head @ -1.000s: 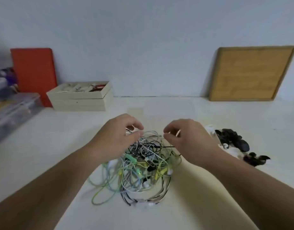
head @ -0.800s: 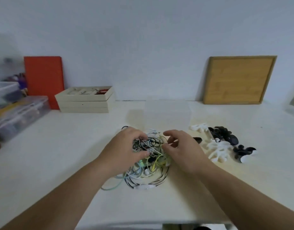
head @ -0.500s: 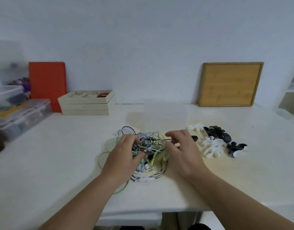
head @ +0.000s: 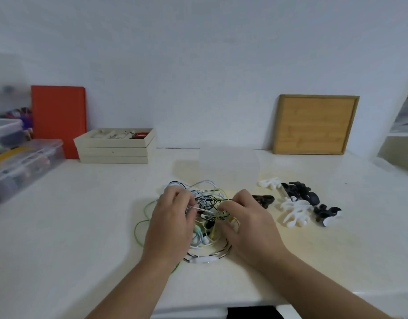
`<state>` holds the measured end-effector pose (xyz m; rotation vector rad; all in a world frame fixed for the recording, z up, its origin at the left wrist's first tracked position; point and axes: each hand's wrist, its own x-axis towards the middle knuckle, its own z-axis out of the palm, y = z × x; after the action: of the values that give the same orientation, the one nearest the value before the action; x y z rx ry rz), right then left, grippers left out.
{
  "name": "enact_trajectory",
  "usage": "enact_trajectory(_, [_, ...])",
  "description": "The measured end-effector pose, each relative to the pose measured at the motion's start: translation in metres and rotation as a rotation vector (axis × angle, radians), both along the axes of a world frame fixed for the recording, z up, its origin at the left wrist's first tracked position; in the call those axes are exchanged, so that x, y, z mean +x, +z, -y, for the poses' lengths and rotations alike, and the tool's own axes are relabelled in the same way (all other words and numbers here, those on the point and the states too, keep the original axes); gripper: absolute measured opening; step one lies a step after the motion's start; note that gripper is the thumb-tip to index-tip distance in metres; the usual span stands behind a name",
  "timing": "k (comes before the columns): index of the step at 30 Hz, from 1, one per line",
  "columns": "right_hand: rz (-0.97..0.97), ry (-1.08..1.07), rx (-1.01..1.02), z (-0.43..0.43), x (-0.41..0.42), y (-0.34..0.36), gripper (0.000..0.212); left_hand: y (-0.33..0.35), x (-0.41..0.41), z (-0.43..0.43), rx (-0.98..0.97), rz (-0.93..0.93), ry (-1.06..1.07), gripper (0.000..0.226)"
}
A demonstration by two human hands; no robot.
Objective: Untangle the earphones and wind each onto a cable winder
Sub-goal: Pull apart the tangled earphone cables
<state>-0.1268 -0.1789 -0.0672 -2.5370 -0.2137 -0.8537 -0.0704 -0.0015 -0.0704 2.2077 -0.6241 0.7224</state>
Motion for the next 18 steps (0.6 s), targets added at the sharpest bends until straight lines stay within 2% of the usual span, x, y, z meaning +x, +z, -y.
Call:
enact_trajectory(3, [0.019,0.041,0.022,0.001,0.0,-0.003,0.017,0.002,0.002,-0.004,-0.122,0.064,0.096,0.003])
enact_trajectory(5, [0.004,0.076,0.035,0.0,-0.002,-0.002,0.023,0.009,0.006,-0.007,-0.175,0.041,0.106,0.01])
enact_trajectory(8, [-0.038,0.077,0.163,0.001,-0.003,0.011,0.026,0.033,0.02,-0.015,-0.223,-0.204,-0.067,0.019])
enact_trajectory(11, [-0.038,-0.061,0.389,0.007,0.022,0.036,0.012,0.057,0.04,-0.025,-0.303,-0.493,-0.174,0.037])
enact_trajectory(14, [-0.302,-0.114,0.335,0.012,0.057,0.064,0.006,0.07,0.055,-0.032,-0.415,-0.677,-0.248,0.048])
enact_trajectory(16, [-0.542,-0.011,0.293,0.013,0.077,0.072,0.014,0.071,0.061,-0.035,-0.445,-0.76,-0.252,0.034])
enact_trajectory(18, [-0.7,0.092,0.264,0.017,0.085,0.073,0.015,0.069,0.065,-0.034,-0.492,-0.811,-0.237,0.021])
